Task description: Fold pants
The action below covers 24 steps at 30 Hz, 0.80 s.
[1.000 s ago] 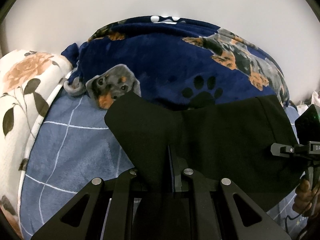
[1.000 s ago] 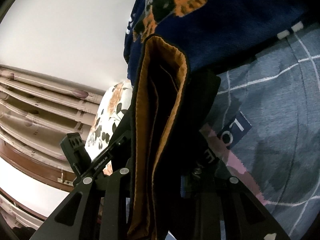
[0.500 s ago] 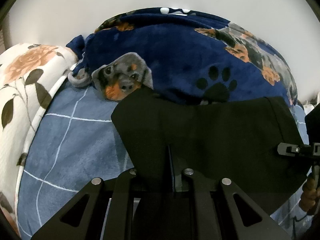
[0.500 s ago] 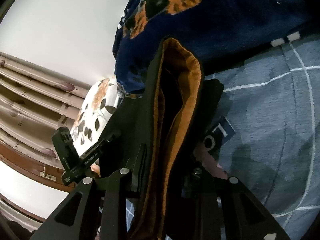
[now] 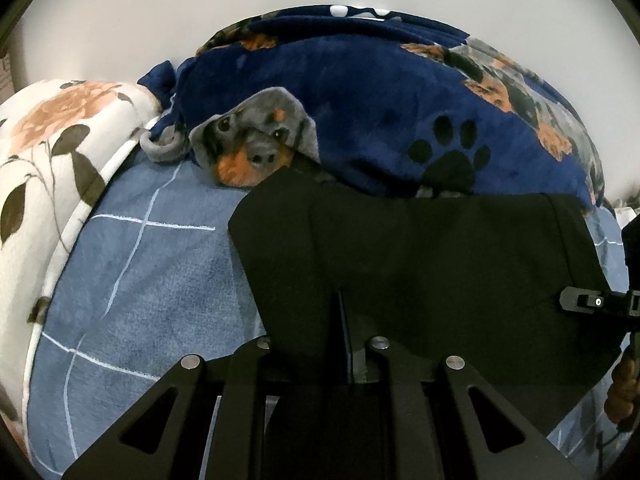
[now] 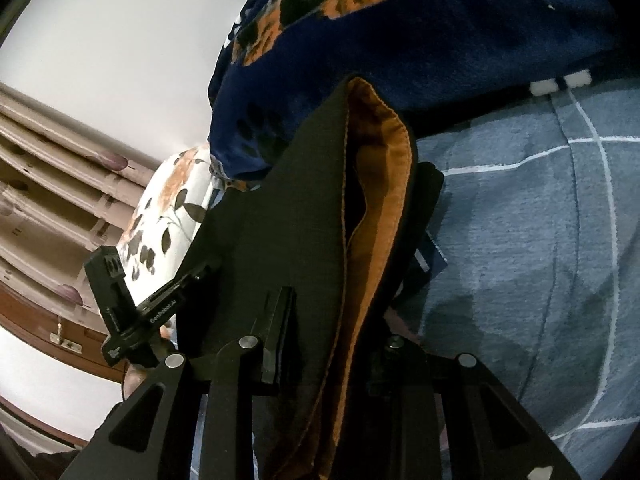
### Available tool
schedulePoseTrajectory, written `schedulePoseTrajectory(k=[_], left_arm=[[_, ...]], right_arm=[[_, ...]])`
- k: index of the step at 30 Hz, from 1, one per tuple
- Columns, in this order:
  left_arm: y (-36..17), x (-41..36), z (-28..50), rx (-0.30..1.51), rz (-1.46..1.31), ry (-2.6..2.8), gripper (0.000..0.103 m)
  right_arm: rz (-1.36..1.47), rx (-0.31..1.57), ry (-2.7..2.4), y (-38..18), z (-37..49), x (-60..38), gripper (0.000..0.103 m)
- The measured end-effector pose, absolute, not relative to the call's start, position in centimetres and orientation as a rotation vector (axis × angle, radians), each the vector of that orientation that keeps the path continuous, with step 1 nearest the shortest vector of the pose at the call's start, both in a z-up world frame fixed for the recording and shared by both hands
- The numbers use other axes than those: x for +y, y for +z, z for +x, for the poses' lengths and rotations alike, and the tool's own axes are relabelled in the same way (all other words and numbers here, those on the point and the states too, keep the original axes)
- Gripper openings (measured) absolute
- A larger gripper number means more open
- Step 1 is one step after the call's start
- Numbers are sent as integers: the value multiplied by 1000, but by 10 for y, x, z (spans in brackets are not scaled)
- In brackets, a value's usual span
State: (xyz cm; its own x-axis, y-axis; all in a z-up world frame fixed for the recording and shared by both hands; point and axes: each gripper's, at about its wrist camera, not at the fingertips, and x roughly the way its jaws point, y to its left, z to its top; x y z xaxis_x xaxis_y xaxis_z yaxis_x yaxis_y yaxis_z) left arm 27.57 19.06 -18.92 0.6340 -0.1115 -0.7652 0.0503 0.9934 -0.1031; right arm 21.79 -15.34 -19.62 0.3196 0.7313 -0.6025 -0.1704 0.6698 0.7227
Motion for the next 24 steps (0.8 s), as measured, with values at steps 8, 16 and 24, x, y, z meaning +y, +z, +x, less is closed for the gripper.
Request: schedulePoseTrajectory(k=[8,16,24], left_arm=[[-195,190,274,862,-73,-89,15],[-200,190,271,831,-50,-80,19],[-202,193,269,813,-72,-67,24]], right_arm=[[540,1067,608,-196,216,-143,25],[487,1019,574,-198,213,-137,28],[442,985,559,-197,210,-132,30]])
